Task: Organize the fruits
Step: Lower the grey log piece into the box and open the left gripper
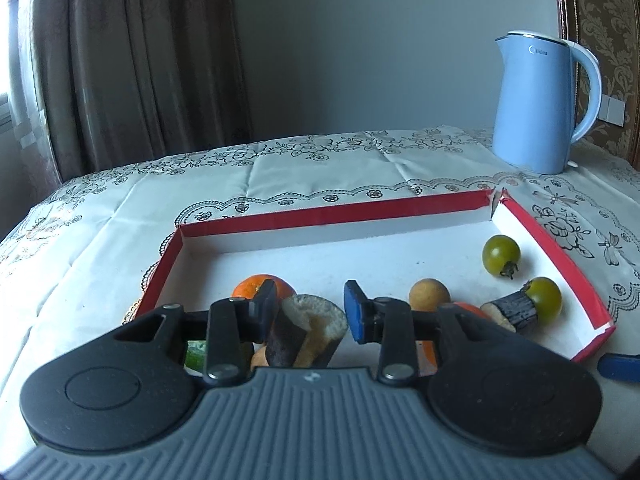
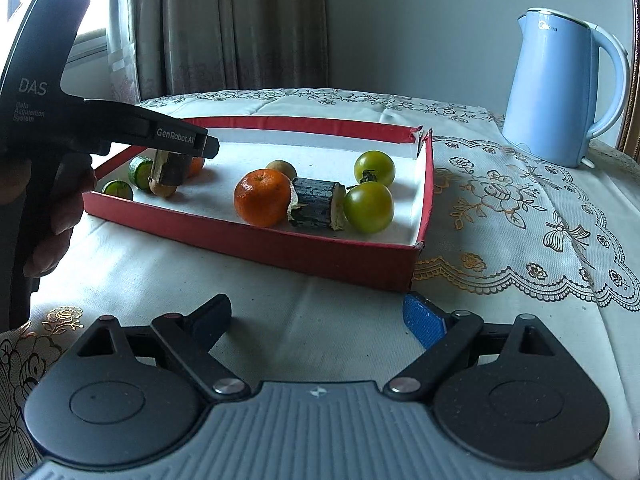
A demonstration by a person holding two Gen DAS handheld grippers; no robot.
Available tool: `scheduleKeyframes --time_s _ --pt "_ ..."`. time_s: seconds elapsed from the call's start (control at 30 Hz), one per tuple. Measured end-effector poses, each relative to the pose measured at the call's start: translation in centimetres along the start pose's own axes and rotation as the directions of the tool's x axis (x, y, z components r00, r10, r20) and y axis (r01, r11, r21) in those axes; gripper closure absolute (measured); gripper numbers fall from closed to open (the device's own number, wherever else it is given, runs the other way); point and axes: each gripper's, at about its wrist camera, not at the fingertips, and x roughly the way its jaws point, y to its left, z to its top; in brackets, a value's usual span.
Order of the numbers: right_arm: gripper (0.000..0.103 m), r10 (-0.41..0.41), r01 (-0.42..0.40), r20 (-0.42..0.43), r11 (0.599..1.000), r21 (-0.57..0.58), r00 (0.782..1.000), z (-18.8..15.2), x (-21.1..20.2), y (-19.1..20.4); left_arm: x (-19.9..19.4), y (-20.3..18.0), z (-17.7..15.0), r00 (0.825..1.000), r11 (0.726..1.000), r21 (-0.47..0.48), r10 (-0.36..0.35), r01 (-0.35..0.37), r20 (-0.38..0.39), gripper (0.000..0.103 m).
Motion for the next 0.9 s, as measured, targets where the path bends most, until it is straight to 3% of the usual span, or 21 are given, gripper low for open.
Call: scheduleKeyframes --time_s 0.17,0.77,0.9 --pt "0.01 0.0 0.0 0.0 1.0 0.0 1.0 0.0 0.0 0.0 0.0 0.0 -0.2 1.0 1.0 0.0 0.01 -0.01 0.001 0.046" --pt "0.008 0.0 0.0 -0.002 1.0 -0.003 1.0 0.0 0.0 0.2 -1.5 1.0 -0.5 1.0 1.0 -0.023 0.009 -0.009 -0.005 0.045" --pt "0.008 0.0 0.0 -0.003 1.0 -0.004 1.0 0.0 0.0 0.2 -3.8 1.1 -0.5 0.999 1.0 -0.012 0.028 -0.028 0.033 0.034"
